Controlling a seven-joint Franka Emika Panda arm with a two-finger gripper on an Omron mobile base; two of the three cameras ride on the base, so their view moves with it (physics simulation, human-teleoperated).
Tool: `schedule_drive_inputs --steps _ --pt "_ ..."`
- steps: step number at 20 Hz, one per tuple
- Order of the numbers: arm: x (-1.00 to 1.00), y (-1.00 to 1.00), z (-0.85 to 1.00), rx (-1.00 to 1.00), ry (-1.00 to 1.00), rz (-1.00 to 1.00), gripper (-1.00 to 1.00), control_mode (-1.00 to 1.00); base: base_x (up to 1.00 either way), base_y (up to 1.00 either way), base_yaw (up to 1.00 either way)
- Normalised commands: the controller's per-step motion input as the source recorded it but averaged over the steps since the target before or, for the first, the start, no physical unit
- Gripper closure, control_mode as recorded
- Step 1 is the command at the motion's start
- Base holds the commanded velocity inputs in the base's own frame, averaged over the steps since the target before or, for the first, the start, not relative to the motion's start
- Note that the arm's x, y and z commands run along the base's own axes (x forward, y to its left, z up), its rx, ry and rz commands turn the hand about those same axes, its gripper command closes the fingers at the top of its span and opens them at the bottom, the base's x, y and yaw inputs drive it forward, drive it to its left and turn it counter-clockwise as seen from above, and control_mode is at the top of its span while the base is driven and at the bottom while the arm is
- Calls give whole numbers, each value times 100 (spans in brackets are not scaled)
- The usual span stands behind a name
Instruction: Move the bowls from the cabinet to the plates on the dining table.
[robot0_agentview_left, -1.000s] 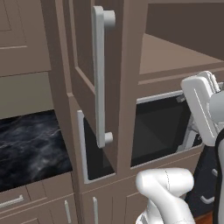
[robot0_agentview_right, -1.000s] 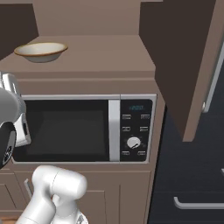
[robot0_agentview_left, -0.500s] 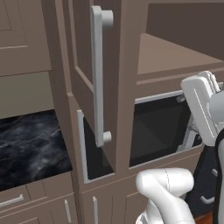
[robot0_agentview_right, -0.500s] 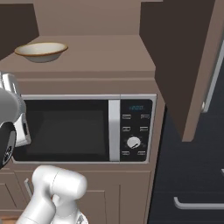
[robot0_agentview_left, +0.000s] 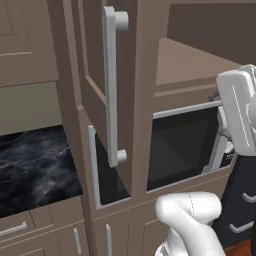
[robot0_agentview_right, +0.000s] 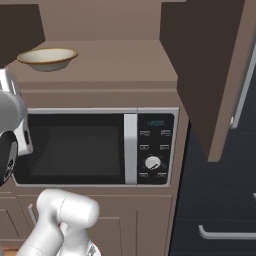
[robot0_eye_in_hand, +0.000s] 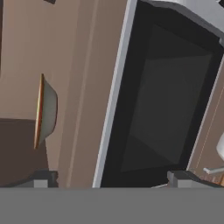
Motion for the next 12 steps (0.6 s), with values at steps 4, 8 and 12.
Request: schedule_drive_inputs --steps 4,8,12 --pt "0 -1 47 5 -6 0 -100 -100 0 0 0" --pt "13 0 34 3 -5 0 -100 -100 0 0 0" --pt "29 12 18 1 -12 0 -100 -100 0 0 0"
